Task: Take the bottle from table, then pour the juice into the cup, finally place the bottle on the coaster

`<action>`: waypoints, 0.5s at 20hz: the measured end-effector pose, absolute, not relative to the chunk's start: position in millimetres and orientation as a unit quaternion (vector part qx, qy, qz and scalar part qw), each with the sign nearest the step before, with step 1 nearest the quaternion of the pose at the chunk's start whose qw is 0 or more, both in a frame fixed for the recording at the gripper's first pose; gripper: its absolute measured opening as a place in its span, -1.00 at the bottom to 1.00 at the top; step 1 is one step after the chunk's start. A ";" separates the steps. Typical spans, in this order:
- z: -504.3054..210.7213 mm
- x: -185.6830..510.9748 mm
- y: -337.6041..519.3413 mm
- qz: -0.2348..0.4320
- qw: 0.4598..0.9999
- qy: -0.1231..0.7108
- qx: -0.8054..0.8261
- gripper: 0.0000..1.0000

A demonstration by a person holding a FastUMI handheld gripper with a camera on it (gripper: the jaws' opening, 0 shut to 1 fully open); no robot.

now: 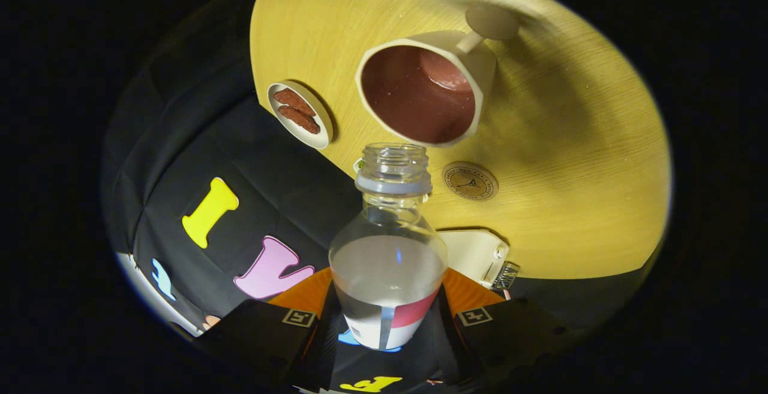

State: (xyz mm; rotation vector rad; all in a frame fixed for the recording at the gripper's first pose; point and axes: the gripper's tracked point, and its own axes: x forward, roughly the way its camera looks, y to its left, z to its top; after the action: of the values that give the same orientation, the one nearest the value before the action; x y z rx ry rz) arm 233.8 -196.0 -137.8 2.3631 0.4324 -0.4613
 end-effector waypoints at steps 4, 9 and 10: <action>-108.2 223.7 -181.1 -0.148 0.458 0.175 0.859 0.40; -74.1 199.1 -150.2 -0.086 0.641 0.194 0.737 0.40; -65.6 191.2 -141.8 -0.072 0.665 0.189 0.719 0.39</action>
State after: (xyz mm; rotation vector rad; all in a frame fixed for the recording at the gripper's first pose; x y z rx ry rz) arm 191.2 -141.8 -65.6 1.6237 0.4261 -0.1621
